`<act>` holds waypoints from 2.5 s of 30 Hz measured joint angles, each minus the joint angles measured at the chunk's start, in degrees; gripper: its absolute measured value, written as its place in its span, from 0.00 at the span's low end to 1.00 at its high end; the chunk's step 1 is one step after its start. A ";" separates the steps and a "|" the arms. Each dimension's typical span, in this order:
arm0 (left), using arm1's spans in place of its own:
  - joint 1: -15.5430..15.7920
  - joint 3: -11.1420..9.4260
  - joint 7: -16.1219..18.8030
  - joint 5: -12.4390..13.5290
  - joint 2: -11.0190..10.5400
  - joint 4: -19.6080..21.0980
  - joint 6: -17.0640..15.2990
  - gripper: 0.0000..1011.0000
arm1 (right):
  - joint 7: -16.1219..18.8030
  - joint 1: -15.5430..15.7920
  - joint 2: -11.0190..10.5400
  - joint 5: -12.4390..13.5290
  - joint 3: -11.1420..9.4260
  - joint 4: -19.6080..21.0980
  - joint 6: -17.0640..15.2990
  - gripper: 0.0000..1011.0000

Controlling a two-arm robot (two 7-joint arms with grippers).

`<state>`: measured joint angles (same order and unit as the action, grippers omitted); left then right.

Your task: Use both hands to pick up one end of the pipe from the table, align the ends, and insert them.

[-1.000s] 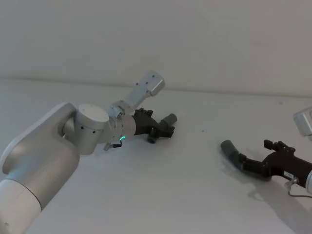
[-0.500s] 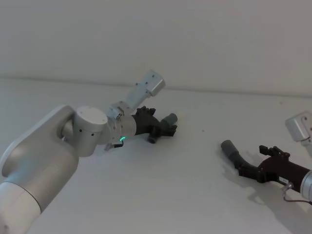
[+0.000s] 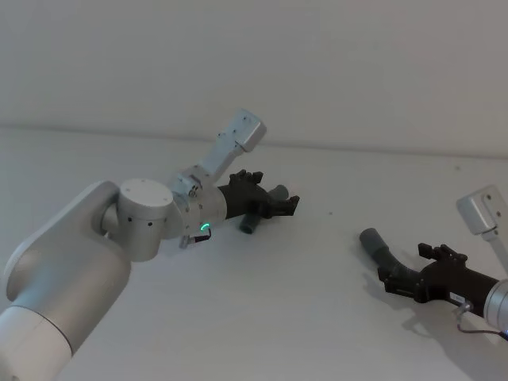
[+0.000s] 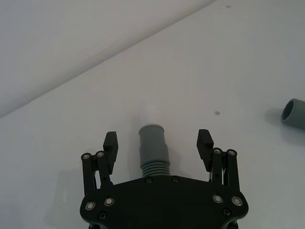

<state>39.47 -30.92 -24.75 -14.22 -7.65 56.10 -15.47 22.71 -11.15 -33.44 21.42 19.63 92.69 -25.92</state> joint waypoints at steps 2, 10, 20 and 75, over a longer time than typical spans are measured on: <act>-0.19 0.26 -0.04 -0.28 0.12 0.19 -0.22 0.99 | -0.06 -0.02 -0.03 0.10 0.04 -0.03 -0.12 0.99; -0.79 0.76 0.22 -0.68 0.26 1.20 -2.80 0.99 | -0.22 0.08 -0.26 0.40 0.10 -0.09 -0.18 0.99; -0.99 0.57 1.58 0.21 0.04 2.56 -6.94 0.99 | -0.22 0.24 -0.63 0.69 0.00 -0.23 0.06 0.99; 0.92 0.79 0.04 2.56 2.14 -1.70 -6.87 0.99 | 0.16 -0.09 -1.43 1.28 0.62 -0.96 -0.55 0.62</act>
<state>40.39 -30.13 -24.71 -11.67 -5.50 54.40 -22.34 22.88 -11.24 -34.87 22.70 20.25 91.73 -26.48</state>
